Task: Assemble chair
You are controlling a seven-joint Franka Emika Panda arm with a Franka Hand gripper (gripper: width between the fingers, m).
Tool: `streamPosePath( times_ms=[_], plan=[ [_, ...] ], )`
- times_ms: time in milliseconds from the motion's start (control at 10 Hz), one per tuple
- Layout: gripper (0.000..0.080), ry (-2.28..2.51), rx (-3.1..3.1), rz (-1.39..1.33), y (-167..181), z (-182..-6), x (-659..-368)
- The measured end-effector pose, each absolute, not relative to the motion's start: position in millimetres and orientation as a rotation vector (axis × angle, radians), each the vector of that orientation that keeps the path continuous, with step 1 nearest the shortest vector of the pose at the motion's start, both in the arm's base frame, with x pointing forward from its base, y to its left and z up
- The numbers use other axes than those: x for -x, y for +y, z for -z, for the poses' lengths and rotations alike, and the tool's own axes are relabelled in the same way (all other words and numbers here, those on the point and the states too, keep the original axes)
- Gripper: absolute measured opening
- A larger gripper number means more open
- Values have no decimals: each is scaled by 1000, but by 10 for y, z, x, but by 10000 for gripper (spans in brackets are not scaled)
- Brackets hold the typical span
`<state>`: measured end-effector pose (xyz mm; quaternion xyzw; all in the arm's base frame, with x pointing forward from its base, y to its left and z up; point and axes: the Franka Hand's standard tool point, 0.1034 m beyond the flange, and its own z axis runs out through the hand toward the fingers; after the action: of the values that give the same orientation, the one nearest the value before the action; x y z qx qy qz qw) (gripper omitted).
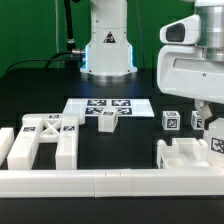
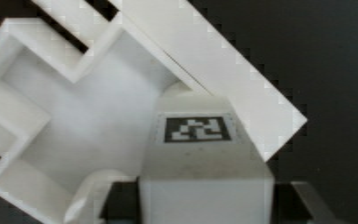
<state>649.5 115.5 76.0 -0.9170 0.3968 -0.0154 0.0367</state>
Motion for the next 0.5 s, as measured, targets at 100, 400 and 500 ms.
streamPosePath(
  times_ms=[100, 400, 500],
  plan=[
    [301, 1169, 2837, 49, 1158, -760, -6494],
    [608, 768, 2982, 65, 1200, -753, -6482],
    [638, 732, 2986, 80, 1220, -747, -6488]
  ],
)
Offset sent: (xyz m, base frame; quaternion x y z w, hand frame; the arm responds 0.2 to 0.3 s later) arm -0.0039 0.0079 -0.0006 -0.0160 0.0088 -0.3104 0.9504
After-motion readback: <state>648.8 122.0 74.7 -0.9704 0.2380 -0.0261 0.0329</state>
